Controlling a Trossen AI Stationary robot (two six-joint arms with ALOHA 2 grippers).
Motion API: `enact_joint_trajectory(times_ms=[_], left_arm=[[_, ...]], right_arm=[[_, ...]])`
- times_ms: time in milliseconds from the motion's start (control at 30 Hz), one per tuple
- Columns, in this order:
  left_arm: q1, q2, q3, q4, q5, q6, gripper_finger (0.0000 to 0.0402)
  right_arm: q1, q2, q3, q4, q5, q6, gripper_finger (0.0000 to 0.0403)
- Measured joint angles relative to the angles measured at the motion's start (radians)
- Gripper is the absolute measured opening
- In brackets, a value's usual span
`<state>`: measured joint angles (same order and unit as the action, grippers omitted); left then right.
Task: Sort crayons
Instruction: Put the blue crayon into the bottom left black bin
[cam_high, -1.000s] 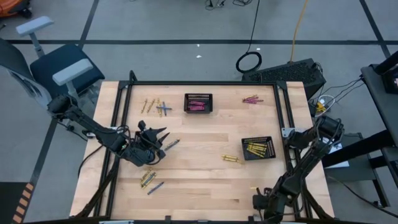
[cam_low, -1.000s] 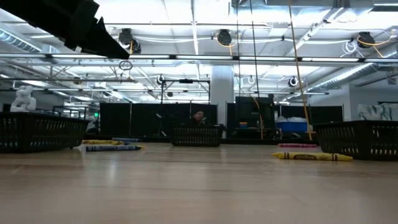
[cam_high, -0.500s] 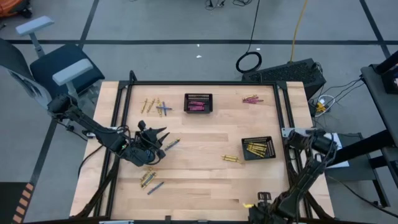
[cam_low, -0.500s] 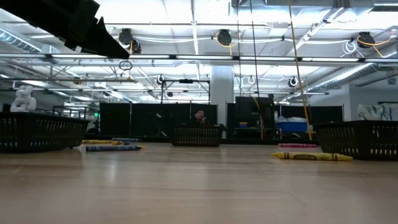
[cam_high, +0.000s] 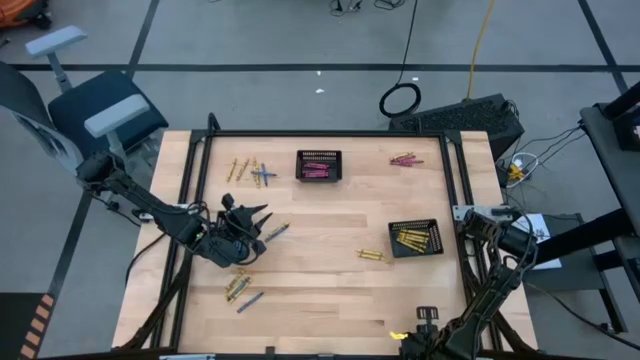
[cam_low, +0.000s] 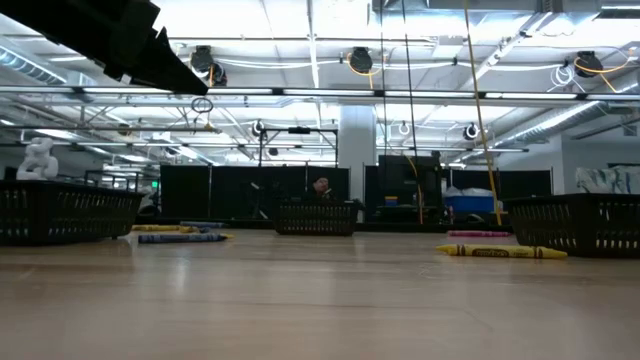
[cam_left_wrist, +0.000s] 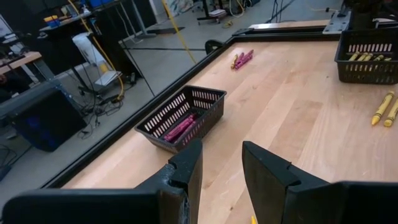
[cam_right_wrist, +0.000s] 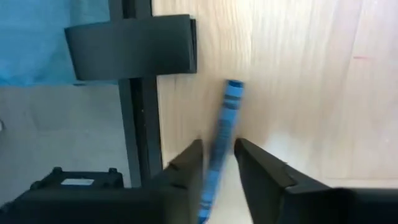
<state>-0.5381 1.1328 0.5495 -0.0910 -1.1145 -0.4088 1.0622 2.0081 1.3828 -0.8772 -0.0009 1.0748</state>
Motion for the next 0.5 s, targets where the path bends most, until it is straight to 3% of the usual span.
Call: enact_joint_trajectory(times_ms=[167,367,500], left_arm=[[0.0,0.0,0.0,0.0,0.0,-0.001,0.0113],[0.0,0.0,0.0,0.0,0.001,-0.003,0.0113],[0.001,0.007,0.0,0.01,0.009,-0.025,0.0113]], right_arm=[[0.0,0.001,-0.001,-0.049,-0.001,-0.013,0.0013],[0.008,-0.013,-0.015,-0.087,0.047,-0.002,0.0005],[0.034,-0.093,-0.11,-0.08,0.169,0.11,0.0003]])
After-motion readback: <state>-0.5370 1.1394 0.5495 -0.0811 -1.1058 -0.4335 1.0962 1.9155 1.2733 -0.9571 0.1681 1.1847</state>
